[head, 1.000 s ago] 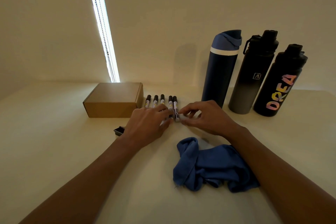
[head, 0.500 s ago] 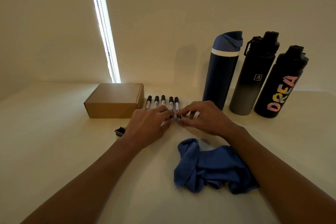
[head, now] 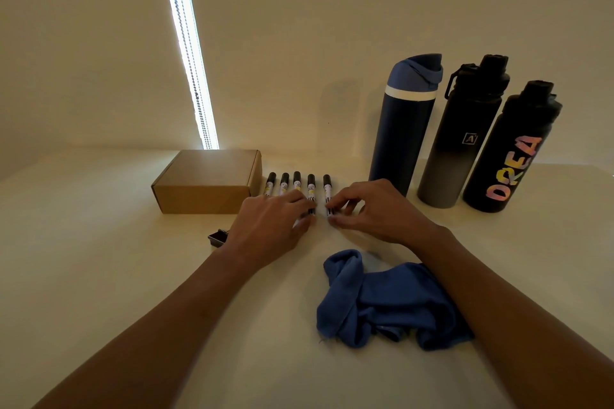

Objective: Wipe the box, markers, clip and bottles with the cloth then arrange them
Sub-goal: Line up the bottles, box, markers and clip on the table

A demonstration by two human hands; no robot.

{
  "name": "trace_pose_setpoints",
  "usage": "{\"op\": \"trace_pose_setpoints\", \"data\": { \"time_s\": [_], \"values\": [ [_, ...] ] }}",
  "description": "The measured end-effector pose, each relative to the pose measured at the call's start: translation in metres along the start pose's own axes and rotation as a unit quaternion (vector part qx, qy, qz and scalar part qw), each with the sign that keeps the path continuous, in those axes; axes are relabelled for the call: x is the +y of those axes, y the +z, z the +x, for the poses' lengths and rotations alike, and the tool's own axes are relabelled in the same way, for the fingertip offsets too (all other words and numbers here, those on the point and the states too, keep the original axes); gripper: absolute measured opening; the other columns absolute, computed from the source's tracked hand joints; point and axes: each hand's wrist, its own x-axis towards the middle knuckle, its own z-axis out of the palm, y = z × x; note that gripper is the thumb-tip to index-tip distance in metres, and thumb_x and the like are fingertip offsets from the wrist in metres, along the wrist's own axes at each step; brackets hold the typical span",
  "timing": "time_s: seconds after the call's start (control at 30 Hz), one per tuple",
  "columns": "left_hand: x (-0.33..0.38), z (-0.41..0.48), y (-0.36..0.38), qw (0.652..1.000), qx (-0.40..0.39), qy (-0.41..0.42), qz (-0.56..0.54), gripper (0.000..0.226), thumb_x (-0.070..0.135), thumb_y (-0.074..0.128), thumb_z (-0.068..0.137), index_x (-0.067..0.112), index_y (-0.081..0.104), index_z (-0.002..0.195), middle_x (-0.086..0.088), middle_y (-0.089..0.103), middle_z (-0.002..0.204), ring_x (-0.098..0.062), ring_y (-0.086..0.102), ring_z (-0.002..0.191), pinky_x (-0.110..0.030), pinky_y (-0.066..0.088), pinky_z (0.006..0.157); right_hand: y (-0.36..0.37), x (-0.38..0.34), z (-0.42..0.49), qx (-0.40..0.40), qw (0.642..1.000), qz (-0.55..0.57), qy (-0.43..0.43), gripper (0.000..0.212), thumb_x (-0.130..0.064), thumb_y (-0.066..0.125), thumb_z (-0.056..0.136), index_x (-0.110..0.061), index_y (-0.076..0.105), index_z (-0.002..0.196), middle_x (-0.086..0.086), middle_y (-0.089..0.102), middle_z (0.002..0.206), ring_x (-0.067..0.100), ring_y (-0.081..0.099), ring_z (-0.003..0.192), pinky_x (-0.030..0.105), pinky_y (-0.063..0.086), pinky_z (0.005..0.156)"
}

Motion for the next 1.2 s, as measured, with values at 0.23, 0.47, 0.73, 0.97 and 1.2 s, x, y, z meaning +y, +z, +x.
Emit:
{"op": "trace_pose_setpoints", "data": {
  "time_s": [0.23,0.47,0.73,0.97,1.2],
  "values": [
    [0.0004,0.0009,0.0003,1.000,-0.004,-0.001,-0.001,0.040,0.058,0.043,0.106,0.043,0.059,0.140,0.019,0.064,0.137,-0.004,0.070,0.093,-0.019,0.037,0.064,-0.0011,0.0010,-0.0005,-0.004,1.000,0.016,0.003,0.030,-0.042,0.078,0.083,-0.033,0.073,0.111,-0.020,0.070,0.098,-0.002,0.065,0.087,0.012,0.054,0.073],
    [0.0015,0.0009,-0.0024,1.000,-0.006,-0.002,-0.012,0.040,0.056,0.044,0.106,0.042,0.059,0.140,0.019,0.063,0.138,-0.004,0.069,0.095,-0.019,0.038,0.067,0.0001,0.0028,-0.0002,-0.003,1.000,0.017,0.005,0.030,-0.043,0.077,0.083,-0.034,0.073,0.111,-0.021,0.069,0.099,-0.003,0.065,0.088,0.010,0.052,0.071],
    [0.0043,0.0009,-0.0071,1.000,-0.008,-0.008,-0.007,0.042,0.056,0.041,0.107,0.042,0.055,0.144,0.018,0.060,0.143,-0.007,0.069,0.098,-0.022,0.036,0.067,0.0015,0.0022,-0.0005,0.000,1.000,0.020,0.004,0.032,-0.043,0.077,0.083,-0.033,0.073,0.113,-0.021,0.069,0.099,-0.001,0.065,0.087,0.015,0.055,0.073],
    [0.0023,0.0007,-0.0032,1.000,-0.010,-0.009,-0.010,0.041,0.055,0.043,0.107,0.042,0.056,0.143,0.017,0.061,0.141,-0.008,0.070,0.096,-0.021,0.042,0.068,0.0019,0.0012,-0.0006,0.005,1.000,0.016,0.004,0.031,-0.044,0.077,0.083,-0.033,0.073,0.111,-0.019,0.070,0.099,-0.001,0.066,0.087,0.017,0.056,0.074],
    [0.0010,0.0016,0.0007,1.000,-0.014,-0.008,-0.015,0.041,0.056,0.043,0.106,0.041,0.055,0.143,0.016,0.061,0.141,-0.007,0.070,0.096,-0.021,0.042,0.069,0.0056,0.0015,0.0013,0.013,1.000,0.006,0.011,0.033,-0.049,0.076,0.081,-0.033,0.073,0.110,-0.021,0.069,0.097,-0.003,0.065,0.085,0.019,0.057,0.074]
  ]
}}
